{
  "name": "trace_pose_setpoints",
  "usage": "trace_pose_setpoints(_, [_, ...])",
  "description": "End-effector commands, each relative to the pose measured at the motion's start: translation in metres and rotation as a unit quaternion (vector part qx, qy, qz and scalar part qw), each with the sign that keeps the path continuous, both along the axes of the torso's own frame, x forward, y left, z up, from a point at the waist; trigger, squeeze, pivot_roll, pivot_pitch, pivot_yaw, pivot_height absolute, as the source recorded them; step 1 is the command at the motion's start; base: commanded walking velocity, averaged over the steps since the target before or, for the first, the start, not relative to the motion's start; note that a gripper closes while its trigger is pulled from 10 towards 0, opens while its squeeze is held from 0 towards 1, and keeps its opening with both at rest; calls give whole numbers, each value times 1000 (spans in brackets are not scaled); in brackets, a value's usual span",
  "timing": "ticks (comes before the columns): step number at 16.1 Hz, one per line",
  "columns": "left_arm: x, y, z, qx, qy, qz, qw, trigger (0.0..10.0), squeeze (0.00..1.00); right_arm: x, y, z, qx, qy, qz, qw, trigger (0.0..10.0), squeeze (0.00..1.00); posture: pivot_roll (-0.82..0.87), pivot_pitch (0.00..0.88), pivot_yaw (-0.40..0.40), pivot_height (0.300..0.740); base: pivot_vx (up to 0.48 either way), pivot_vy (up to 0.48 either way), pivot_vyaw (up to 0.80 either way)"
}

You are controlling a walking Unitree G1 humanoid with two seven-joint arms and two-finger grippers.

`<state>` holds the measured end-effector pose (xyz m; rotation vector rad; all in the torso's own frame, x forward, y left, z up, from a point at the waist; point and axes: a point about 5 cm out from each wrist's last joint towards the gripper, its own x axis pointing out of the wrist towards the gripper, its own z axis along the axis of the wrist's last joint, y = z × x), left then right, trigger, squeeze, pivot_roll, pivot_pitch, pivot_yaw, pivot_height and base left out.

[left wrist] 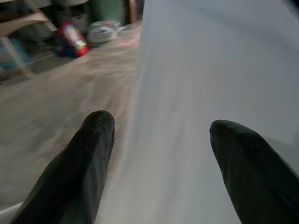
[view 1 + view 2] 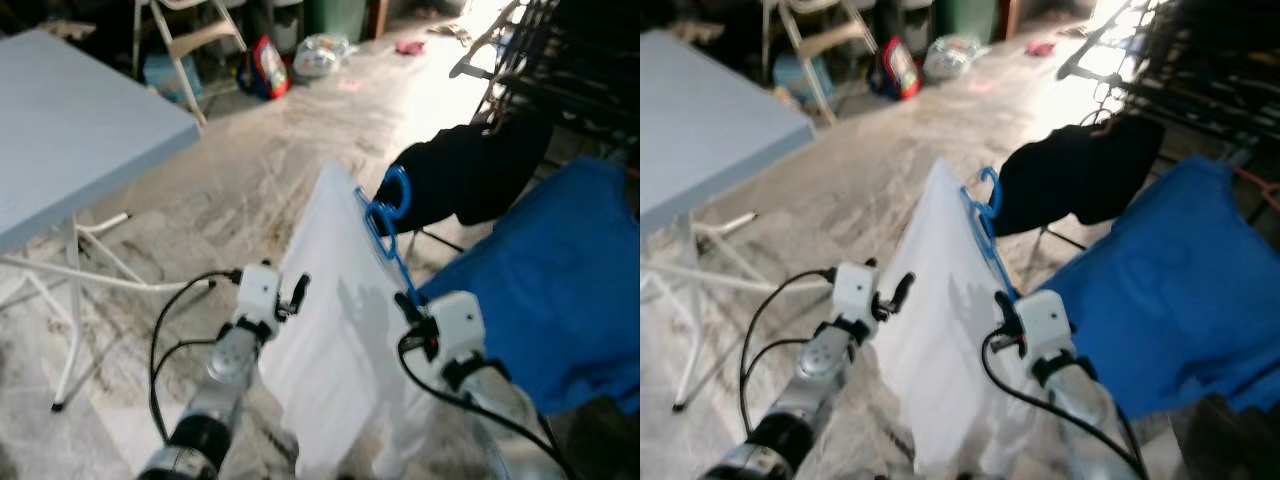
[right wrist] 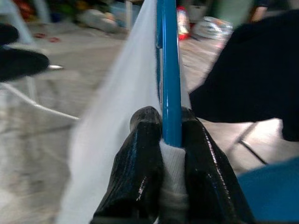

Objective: Hang hanger

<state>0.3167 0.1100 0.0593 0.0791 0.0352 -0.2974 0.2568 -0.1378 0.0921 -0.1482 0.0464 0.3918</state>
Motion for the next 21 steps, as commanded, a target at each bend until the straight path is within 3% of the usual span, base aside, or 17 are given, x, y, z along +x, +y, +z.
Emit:
trace_pose_setpoints(1, [0, 1, -2, 0, 5, 6, 1000, 10000, 0, 1, 3, 14, 11, -30, 14, 999, 10000, 0, -47, 137, 12, 740, 0, 0, 0])
trace_pose_setpoints(4, [1, 3, 0, 5, 0, 10, 1000, 10000, 0, 0, 7, 16, 18, -29, 40, 999, 10000, 0, -44, 137, 17, 740, 0, 0, 133])
trace_pose_setpoints(12, [3, 2, 2, 19, -4, 4, 1000, 10000, 0, 2, 8, 17, 17, -34, 38, 999, 10000, 0, -46, 128, 28, 740, 0, 0, 800])
trace_pose_setpoints(17, [8, 1, 17, -18, -31, -21, 999, 10000, 0, 1, 7, 17, 30, -26, 58, 998, 10000, 0, -37, 134, 30, 740, 0, 0, 160])
trace_pose_setpoints(21, [15, -4, 34, -83, -46, -42, 995, 10000, 0, 0, 4, 25, 33, -25, 110, 993, 10000, 0, -37, 138, 32, 740, 0, 0, 0])
